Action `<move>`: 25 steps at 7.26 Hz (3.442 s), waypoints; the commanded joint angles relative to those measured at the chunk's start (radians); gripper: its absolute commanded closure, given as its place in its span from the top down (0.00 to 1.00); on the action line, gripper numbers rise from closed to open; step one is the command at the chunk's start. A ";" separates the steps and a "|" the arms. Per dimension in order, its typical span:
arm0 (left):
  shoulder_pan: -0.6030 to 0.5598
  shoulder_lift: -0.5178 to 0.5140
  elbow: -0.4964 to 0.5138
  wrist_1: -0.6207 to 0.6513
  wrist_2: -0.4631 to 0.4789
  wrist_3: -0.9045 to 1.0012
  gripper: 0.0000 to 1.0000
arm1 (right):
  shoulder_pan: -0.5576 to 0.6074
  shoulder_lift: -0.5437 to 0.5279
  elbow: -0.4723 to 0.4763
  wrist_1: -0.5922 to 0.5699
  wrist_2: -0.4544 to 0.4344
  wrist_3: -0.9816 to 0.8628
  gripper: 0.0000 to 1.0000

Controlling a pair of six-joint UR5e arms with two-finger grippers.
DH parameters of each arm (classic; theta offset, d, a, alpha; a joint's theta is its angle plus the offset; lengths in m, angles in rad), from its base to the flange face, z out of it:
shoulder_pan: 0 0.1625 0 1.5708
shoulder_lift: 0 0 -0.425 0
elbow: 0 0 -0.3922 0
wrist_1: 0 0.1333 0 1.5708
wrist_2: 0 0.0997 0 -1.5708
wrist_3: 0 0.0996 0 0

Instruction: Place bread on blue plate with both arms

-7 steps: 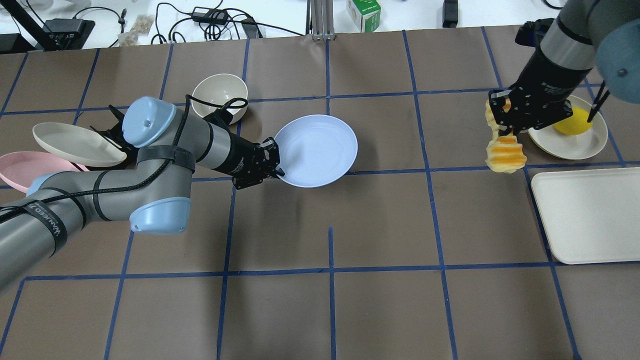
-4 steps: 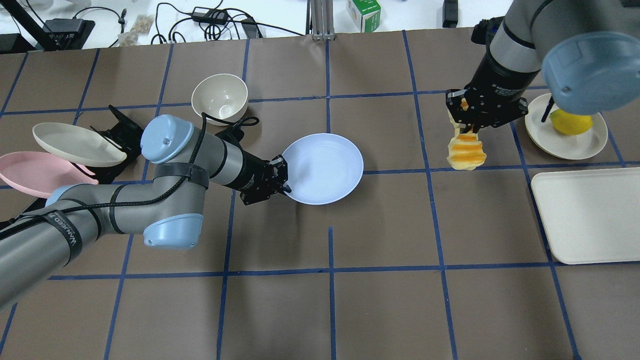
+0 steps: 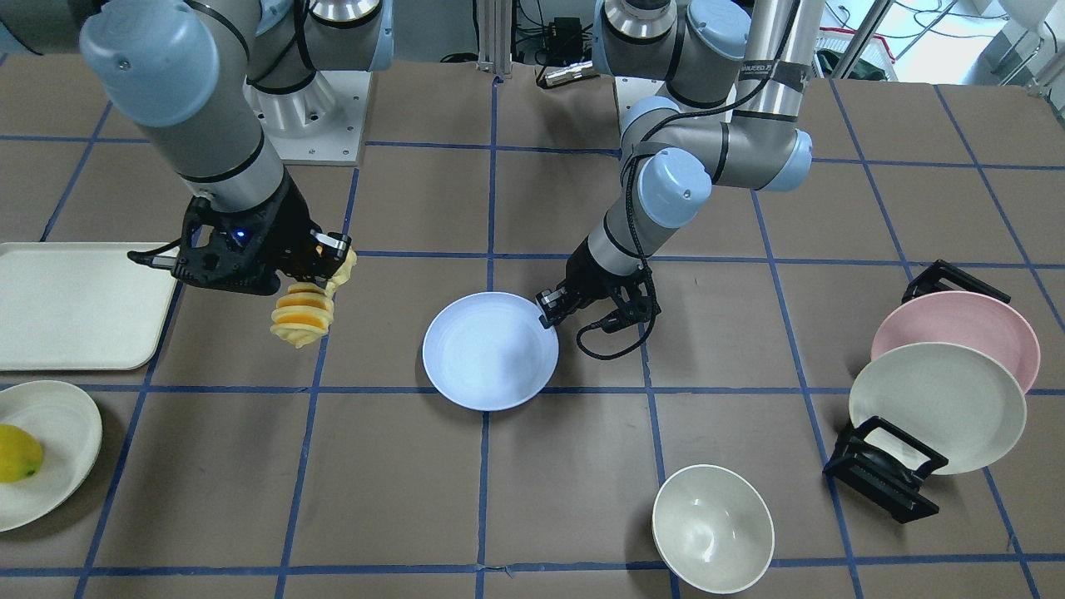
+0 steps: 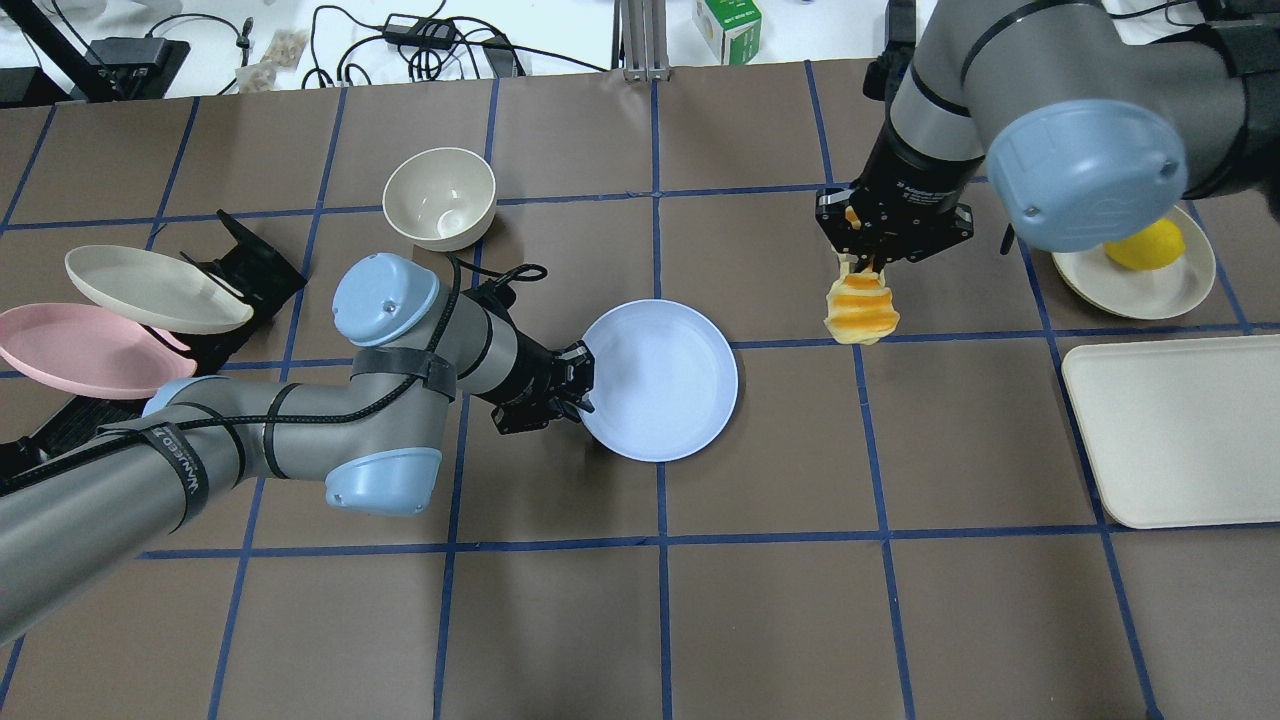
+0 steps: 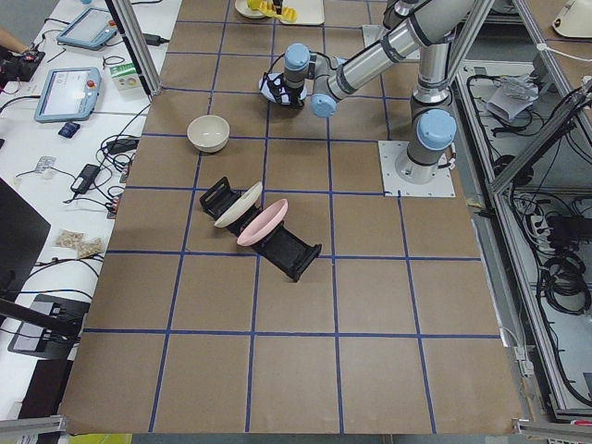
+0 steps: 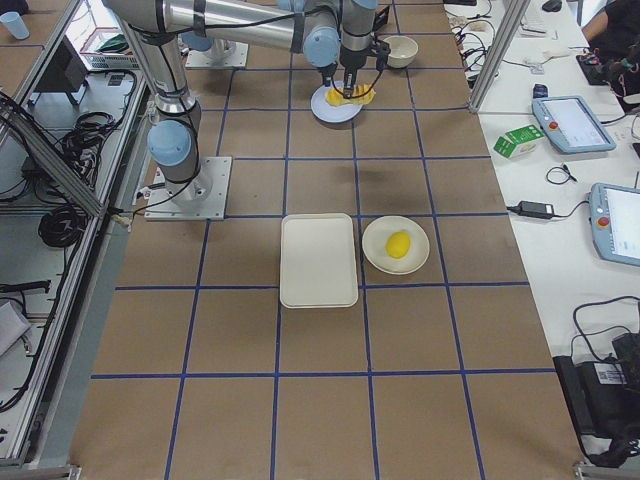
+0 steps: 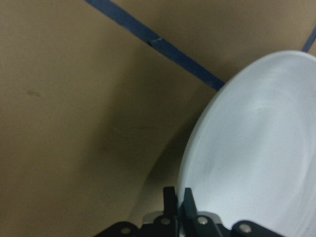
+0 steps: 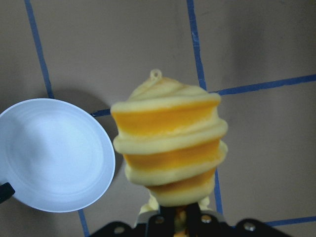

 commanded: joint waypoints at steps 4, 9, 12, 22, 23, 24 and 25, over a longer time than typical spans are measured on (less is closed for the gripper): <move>0.198 0.108 0.326 -0.426 0.225 0.428 1.00 | 0.185 0.180 -0.093 -0.113 0.001 0.160 0.00; 0.197 0.268 0.645 -0.970 0.330 0.573 1.00 | 0.299 0.346 -0.090 -0.210 0.001 0.201 0.00; 0.128 0.275 0.621 -0.955 0.349 0.542 1.00 | 0.308 0.388 -0.087 -0.224 0.004 0.213 0.00; 0.137 0.280 0.594 -0.896 0.346 0.565 1.00 | 0.339 0.414 -0.048 -0.252 0.017 0.315 1.00; 0.155 0.283 0.596 -0.897 0.343 0.629 1.00 | 0.337 0.397 -0.051 -0.247 0.017 0.313 1.00; 0.163 0.267 0.602 -0.896 0.335 0.625 1.00 | 0.325 0.368 -0.056 -0.241 0.020 0.312 1.00; 0.168 0.261 0.619 -0.897 0.330 0.619 1.00 | 0.314 0.333 -0.057 -0.238 0.020 0.313 1.00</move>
